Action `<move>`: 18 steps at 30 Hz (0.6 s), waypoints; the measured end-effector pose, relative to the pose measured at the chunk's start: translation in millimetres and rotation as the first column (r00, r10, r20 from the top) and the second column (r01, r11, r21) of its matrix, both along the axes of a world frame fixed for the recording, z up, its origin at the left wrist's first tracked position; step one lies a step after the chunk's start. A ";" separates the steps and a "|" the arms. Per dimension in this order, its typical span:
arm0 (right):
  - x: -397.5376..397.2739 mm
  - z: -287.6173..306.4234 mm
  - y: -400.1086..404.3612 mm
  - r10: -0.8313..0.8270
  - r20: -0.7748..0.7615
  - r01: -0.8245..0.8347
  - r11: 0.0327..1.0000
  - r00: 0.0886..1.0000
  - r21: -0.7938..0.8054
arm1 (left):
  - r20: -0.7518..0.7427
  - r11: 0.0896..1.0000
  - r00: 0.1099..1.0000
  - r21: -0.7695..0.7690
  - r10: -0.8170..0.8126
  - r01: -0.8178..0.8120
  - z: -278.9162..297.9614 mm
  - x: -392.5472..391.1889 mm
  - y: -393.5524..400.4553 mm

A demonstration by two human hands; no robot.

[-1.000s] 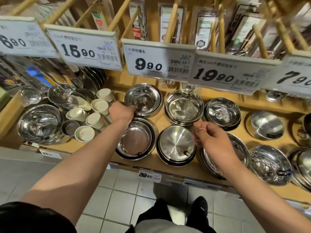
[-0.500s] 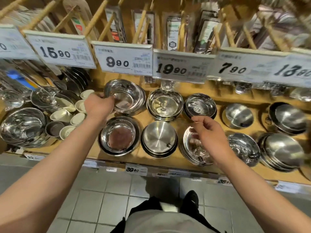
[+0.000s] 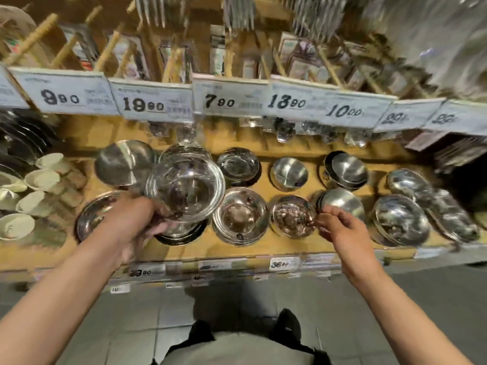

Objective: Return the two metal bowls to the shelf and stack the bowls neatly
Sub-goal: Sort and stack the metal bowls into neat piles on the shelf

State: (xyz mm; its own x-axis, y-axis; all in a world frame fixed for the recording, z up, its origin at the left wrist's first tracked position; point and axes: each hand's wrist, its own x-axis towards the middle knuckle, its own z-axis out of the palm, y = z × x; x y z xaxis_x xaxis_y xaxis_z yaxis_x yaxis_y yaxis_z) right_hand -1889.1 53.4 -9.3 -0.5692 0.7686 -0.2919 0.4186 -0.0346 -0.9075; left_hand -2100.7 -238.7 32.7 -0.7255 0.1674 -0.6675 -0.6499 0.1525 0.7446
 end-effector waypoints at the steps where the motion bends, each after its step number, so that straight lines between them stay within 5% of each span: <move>1: 8.3 -1.4 10.1 -0.011 -0.004 0.012 1.000 1.000 0.006 | -0.012 0.999 0.999 0.008 -0.035 0.035 2.3 10.0 10.7; 8: 76.6 -5.0 92.6 -0.130 -0.003 0.130 0.991 0.991 0.020 | -0.045 0.988 0.988 0.014 -0.150 0.151 9.9 80.3 114.8; 18: 143.5 -35.1 240.8 -0.078 0.144 0.050 0.981 0.987 0.190 | 0.043 0.977 0.980 0.096 -0.193 0.189 -3.9 156.5 270.4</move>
